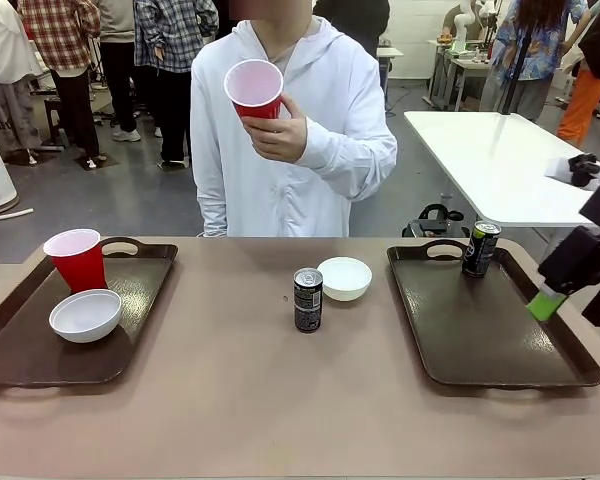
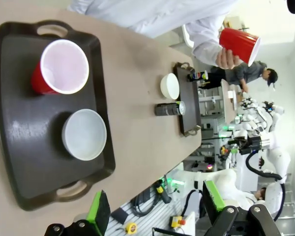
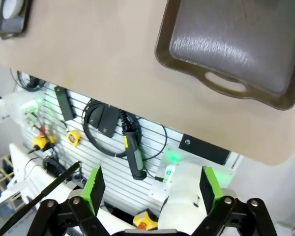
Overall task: Prepare tableware on both trays.
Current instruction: Pick up a Picnic Bowl from the table and place it on a Handle tray.
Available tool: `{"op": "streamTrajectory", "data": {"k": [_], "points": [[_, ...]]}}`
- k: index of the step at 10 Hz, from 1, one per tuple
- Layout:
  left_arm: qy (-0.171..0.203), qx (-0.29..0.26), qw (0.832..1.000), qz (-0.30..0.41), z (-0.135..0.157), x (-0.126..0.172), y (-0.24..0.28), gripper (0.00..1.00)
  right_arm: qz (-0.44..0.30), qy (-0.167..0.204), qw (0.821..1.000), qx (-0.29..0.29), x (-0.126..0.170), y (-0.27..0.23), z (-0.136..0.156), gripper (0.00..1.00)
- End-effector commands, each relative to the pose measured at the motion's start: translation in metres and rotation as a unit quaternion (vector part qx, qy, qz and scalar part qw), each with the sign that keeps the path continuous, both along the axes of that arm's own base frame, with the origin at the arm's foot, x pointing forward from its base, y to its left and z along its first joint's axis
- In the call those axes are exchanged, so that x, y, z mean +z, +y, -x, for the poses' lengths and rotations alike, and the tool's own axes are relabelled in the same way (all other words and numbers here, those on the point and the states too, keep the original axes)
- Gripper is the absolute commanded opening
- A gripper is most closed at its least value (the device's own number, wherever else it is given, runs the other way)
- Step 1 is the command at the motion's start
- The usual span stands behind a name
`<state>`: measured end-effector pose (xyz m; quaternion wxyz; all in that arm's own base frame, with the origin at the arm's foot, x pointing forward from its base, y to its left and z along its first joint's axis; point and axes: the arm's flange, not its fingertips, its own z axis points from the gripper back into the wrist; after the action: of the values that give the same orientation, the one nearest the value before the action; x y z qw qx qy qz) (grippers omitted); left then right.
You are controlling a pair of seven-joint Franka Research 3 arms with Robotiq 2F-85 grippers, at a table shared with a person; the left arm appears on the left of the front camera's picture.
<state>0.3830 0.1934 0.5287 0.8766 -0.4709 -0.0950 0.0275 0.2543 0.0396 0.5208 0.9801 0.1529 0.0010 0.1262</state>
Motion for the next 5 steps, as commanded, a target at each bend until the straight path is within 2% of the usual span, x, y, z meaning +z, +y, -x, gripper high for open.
{"op": "streamTrajectory", "data": {"k": [1, 2, 3, 4, 5], "points": [[-0.003, 0.000, 1.000, 0.007, 0.002, 0.003, 0.001, 1.00, 0.072, -0.007, 0.997, -0.023, -0.010, 0.040, -0.028, 1.00], [-0.003, 0.000, 1.000, 0.007, 0.002, 0.003, 0.001, 1.00, 0.092, -0.007, 0.995, -0.031, -0.011, 0.054, -0.046, 1.00], [-0.003, 0.000, 1.000, 0.007, 0.002, 0.003, 0.001, 1.00, 0.113, -0.023, 0.992, -0.051, -0.012, 0.068, -0.069, 1.00], [-0.003, 0.000, 1.000, 0.007, 0.002, 0.003, 0.001, 1.00, 0.119, -0.055, 0.988, -0.077, -0.017, 0.076, -0.083, 1.00], [-0.003, 0.000, 1.000, 0.007, 0.002, 0.003, 0.001, 1.00, 0.125, -0.060, 0.987, -0.082, -0.023, 0.079, -0.091, 1.00]]}}
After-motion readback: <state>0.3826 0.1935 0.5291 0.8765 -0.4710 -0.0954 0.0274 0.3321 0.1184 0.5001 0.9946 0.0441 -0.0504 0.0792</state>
